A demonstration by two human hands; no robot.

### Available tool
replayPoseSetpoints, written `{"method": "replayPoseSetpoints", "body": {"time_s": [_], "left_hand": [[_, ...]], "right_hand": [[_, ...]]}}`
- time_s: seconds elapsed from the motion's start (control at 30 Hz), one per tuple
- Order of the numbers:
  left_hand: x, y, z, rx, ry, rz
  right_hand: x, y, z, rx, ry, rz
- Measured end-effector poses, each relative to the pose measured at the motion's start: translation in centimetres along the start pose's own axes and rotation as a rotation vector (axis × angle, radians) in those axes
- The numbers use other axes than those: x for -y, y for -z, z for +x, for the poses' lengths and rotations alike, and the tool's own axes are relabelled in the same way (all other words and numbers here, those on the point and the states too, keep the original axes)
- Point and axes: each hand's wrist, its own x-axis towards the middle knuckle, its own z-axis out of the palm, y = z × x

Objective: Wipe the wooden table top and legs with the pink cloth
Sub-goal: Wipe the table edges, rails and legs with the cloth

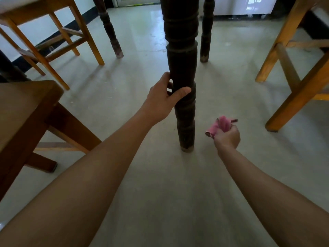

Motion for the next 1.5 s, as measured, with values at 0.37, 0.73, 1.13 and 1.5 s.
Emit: {"method": "replayPoseSetpoints", "body": {"time_s": [0.37, 0.73, 1.13, 1.5], "left_hand": [[0.7, -0.6, -0.1, -0.044, 0.028, 0.001], [-0.4, -3.5, -12.0, 0.094, 0.402, 0.293], [-21.2, 9.4, -19.8, 0.470, 0.703, 0.300], [-44.8, 27.2, -22.6, 0.326, 0.714, 0.368]], "right_hand": [[-8.4, 0.1, -7.2, 0.422, 0.630, -0.454], [-5.4, 15.1, -14.5, 0.537, 0.611, -0.828], [16.6, 32.2, -24.6, 0.522, 0.574, -1.120], [41.2, 40.8, -33.5, 0.447, 0.875, -1.031]]}}
